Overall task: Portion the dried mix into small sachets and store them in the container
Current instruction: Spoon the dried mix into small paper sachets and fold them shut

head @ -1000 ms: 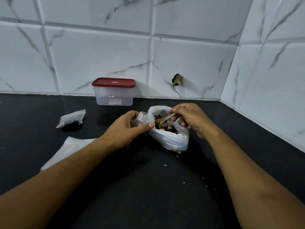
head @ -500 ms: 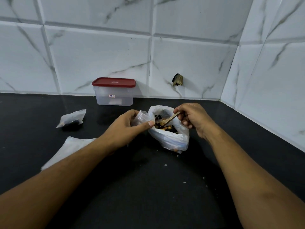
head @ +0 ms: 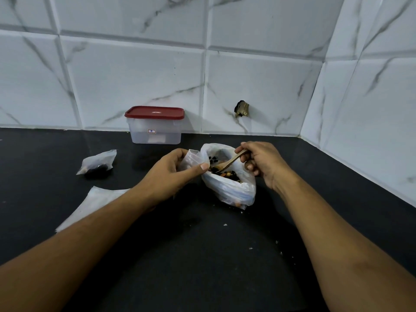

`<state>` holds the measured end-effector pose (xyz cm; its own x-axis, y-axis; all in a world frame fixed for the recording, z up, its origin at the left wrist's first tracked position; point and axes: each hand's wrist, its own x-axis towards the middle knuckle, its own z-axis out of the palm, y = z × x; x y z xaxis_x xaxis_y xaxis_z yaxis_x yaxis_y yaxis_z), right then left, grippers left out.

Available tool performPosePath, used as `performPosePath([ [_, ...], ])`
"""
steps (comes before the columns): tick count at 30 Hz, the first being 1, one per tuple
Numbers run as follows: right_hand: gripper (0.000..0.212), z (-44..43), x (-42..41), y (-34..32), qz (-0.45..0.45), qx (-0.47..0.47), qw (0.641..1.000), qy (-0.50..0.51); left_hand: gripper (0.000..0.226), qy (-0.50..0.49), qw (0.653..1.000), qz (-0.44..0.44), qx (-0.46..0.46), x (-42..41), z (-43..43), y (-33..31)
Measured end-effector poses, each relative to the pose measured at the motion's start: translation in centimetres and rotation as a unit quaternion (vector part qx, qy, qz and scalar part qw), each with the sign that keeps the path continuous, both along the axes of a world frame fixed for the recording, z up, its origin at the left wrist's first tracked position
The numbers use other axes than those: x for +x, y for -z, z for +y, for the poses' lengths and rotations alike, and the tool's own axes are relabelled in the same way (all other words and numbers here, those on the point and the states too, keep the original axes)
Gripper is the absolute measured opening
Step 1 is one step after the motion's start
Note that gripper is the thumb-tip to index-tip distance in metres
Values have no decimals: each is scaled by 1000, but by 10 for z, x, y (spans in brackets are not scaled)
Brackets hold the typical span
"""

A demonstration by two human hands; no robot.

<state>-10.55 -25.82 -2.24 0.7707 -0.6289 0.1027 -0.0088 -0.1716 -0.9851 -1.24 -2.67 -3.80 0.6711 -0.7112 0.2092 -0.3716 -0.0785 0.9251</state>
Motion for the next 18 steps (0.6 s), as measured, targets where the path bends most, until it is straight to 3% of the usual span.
performPosePath([
  [5, 29, 4, 0, 1, 25, -22, 999, -11, 60, 7, 1000, -3, 1, 1, 0, 1],
  [10, 27, -2, 1, 1, -10, 53, 998, 18, 58, 10, 1000, -7, -9, -1, 0, -1],
  [18, 28, -2, 1, 1, -6, 89, 996, 16, 63, 4, 1000, -11, -1, 1, 0, -1],
])
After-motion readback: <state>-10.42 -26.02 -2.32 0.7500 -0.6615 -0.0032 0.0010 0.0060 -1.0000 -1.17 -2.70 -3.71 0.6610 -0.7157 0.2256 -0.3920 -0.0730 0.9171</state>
